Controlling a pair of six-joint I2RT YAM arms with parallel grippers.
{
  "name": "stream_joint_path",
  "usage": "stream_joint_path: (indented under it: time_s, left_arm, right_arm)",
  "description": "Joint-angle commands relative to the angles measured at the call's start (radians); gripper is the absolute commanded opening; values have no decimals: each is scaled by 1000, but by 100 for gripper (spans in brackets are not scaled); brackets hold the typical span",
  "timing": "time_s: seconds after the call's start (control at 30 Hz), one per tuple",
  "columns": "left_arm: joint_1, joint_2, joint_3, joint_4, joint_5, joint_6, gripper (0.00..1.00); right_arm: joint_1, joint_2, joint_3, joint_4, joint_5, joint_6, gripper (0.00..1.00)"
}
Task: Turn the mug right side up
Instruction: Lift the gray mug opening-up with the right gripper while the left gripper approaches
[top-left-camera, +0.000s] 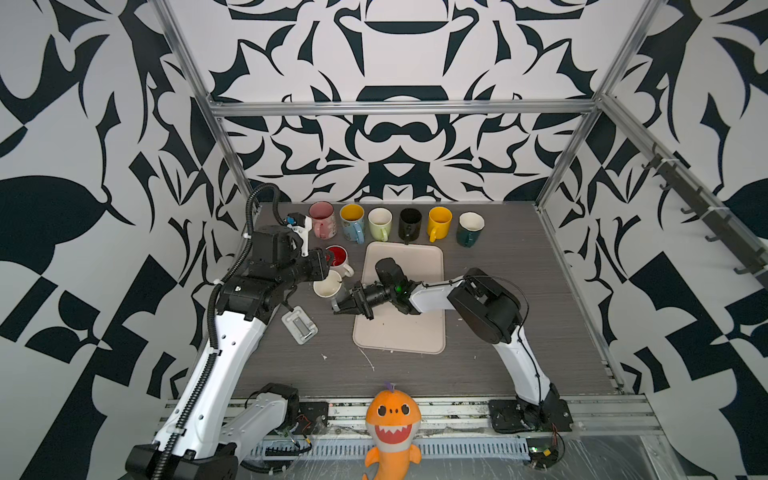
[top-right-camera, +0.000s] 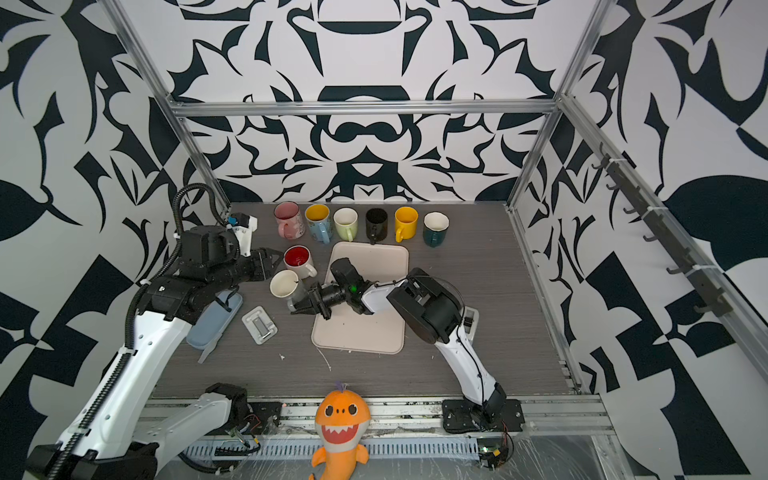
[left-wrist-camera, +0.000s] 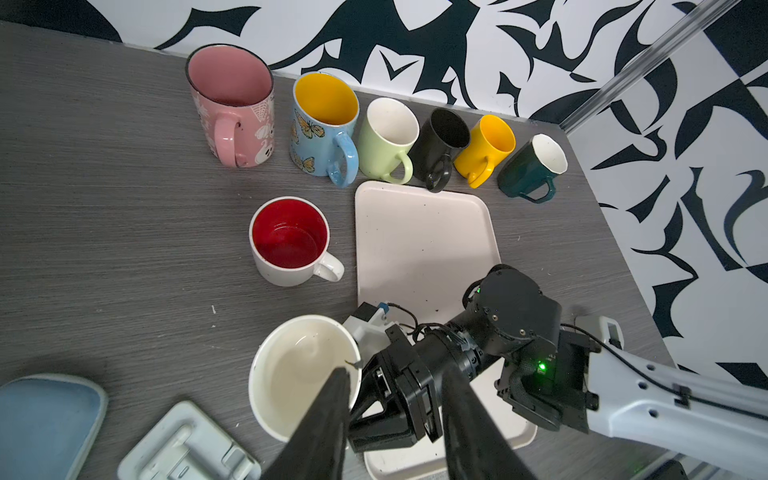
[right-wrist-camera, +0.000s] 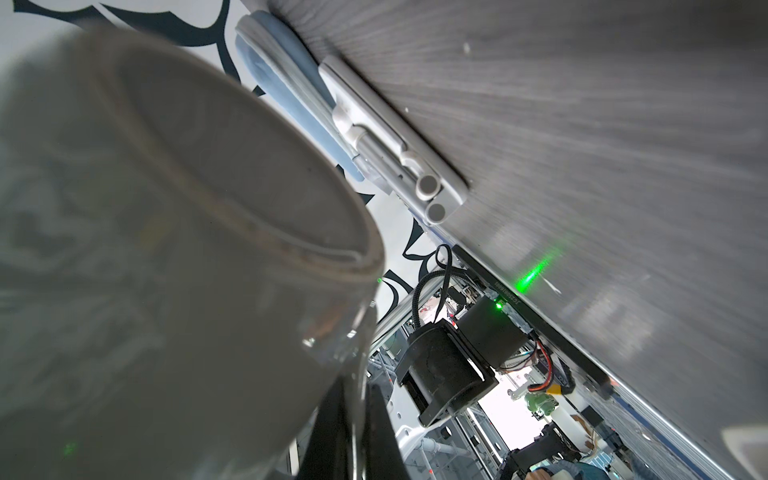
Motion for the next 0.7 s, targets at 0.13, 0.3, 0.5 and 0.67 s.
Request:
stream_joint_path:
  time_s: [0.13,0.3,0.5,0.67]
  left_arm:
    - [7,-6,-5,-31,11,4,39]
    - [7,-34,48,-147,62,-36,41]
    - [4,-94,73,-368,112,-129,48]
    - [-21,-181,38,-412,129,-251,48]
  right_arm:
    - [1,-84,32,57,-35,-28,0]
    - [2,-127,36,-82,3,-149,0]
    - [15,-148,37,-103,58,-182,0]
    - [28,-162,13,-109,104,-197,0]
